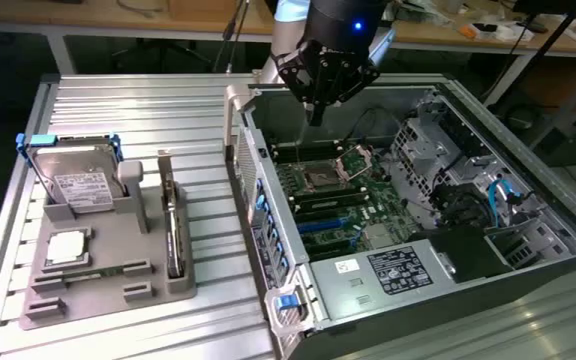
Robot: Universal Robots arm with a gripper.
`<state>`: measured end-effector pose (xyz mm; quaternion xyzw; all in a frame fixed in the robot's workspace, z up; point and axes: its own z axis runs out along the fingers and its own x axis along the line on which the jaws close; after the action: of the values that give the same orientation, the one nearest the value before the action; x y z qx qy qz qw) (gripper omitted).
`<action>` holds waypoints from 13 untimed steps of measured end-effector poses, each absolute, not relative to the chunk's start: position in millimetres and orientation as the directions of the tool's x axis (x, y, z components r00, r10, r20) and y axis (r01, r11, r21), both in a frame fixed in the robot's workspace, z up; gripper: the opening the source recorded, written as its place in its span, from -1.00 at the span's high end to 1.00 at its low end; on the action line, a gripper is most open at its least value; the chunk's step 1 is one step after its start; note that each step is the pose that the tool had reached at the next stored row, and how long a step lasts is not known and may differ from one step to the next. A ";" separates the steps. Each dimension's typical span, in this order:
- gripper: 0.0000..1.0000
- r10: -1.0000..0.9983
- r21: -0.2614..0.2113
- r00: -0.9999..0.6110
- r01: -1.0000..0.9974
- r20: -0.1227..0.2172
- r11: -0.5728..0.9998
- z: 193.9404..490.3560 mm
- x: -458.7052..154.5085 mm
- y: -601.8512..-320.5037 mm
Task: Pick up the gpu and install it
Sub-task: 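Reach for the gpu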
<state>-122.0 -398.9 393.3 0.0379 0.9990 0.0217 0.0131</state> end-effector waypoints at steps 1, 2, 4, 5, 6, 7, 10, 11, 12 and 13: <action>0.79 0.076 0.044 -0.997 0.075 -0.024 0.996 393.3 -122.0 -398.9; 0.79 0.076 0.044 -0.997 0.075 -0.024 0.996 393.3 -122.0 -398.9; 0.79 0.076 0.044 -0.997 0.075 -0.024 0.996 393.3 -122.1 -398.9; 0.79 0.076 0.044 -0.997 0.075 -0.024 0.996 393.3 -122.3 -398.9; 0.79 0.076 0.044 -0.997 0.075 -0.024 0.996 393.3 -122.7 -398.9; 0.79 0.076 0.044 -0.997 0.075 -0.024 0.996 393.3 -123.7 -398.9; 0.79 0.076 0.044 -0.997 0.075 -0.024 0.996 393.3 -125.8 -398.9; 0.79 0.076 0.044 -0.997 0.075 -0.024 0.996 393.3 -126.7 -399.0; 0.79 0.076 0.044 -0.997 0.075 -0.024 0.996 393.3 -127.6 -399.0; 0.79 0.076 0.044 -0.997 0.075 -0.024 0.996 393.3 -128.3 -398.9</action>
<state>-128.3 -398.9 393.3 0.0379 0.9990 0.0217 0.0131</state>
